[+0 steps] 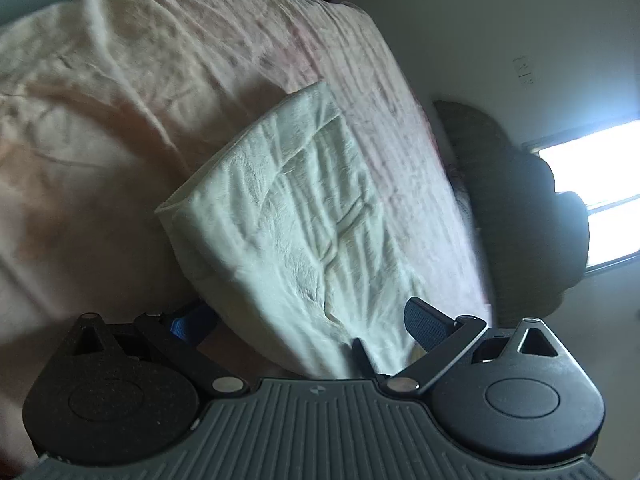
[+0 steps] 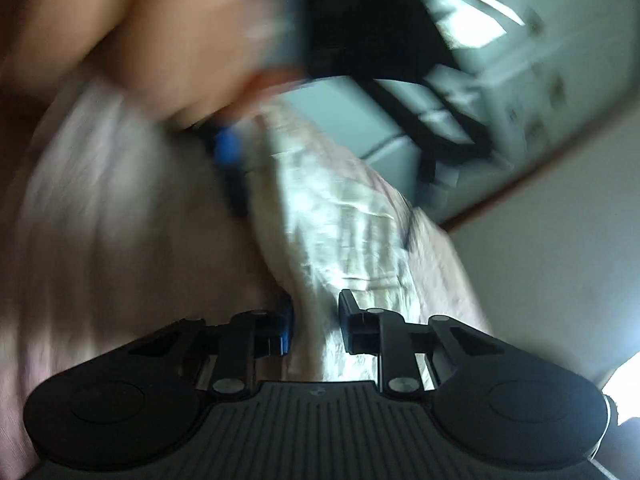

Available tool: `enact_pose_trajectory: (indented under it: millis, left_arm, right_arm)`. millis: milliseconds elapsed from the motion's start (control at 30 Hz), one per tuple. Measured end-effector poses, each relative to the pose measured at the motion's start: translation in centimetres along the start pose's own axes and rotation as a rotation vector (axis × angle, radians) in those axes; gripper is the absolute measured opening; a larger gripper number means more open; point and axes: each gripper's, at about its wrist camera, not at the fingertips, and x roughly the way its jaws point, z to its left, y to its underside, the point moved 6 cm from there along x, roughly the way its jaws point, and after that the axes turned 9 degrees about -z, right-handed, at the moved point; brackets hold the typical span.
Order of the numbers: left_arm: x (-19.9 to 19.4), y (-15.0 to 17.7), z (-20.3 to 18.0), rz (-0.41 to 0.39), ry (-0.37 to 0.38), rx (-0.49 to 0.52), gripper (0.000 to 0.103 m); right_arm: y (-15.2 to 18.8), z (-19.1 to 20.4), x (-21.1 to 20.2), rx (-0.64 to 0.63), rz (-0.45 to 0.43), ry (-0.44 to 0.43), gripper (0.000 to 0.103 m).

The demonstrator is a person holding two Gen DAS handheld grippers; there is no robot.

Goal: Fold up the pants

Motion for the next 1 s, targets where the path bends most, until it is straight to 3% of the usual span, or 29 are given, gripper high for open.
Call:
enact_pose_trajectory:
  millis: [67,100,167,233,367,400,467,533,667,833,933,1000]
  left_arm:
    - [0.6,-0.5,-0.1,-0.006,0.010,-0.010,0.099]
    - [0.8,-0.8,-0.2,-0.012,0.013,-0.005,0.099]
    - [1.1,-1.4,-0.5,-0.031,0.006,0.031,0.098]
    - [1.3,-1.9,-0.8,-0.055,-0.008,0.078,0.098]
    - [1.8,-2.7,-1.0,-0.088,-0.042,0.148,0.093]
    - [2.1,-2.8,-1.2,-0.095,-0.050,0.171,0.087]
    - [2.7,-2.8,-1.4,-0.084,-0.107,0.244,0.065]
    - [3.6,-2.9,-1.7,-0.092,-0.217,0.345,0.025]
    - [2.7,-2.1,-3.0,-0.155,-0.229,0.421,0.017]
    - [0.7,0.0,-7.6,-0.242,-0.218,0.560,0.014]
    - [-0.6,1.9,-11.1,-0.260,-0.169,0.615,0.013]
    - [-1.1,3.3,-13.5,-0.288,-0.148,0.656,0.012]
  right_arm:
    - [-0.2,-3.1,-0.4,0.248,-0.003,-0.048,0.023]
    - [-0.1,-4.3,-0.6,0.358,0.001,-0.116,0.024]
    - [0.2,-5.8,-1.0,0.493,0.008,-0.298,0.027]
    - [0.0,-7.6,-1.8,0.587,-0.044,-0.354,0.027]
    - [1.7,-10.6,1.2,0.722,0.053,-0.247,0.027]
    - [2.6,-10.8,2.4,0.734,0.093,-0.232,0.027]
    - [4.5,-10.1,4.9,0.752,0.191,-0.260,0.027]
    - [5.1,-10.1,5.4,0.766,0.173,-0.262,0.027]
    - [4.2,-10.8,5.0,0.813,0.111,-0.239,0.028]
    - [4.3,-12.5,7.0,0.937,0.101,-0.224,0.028]
    - [4.1,-14.1,6.1,1.095,0.017,-0.265,0.028]
    - [4.1,-15.3,4.5,1.118,-0.047,-0.251,0.028]
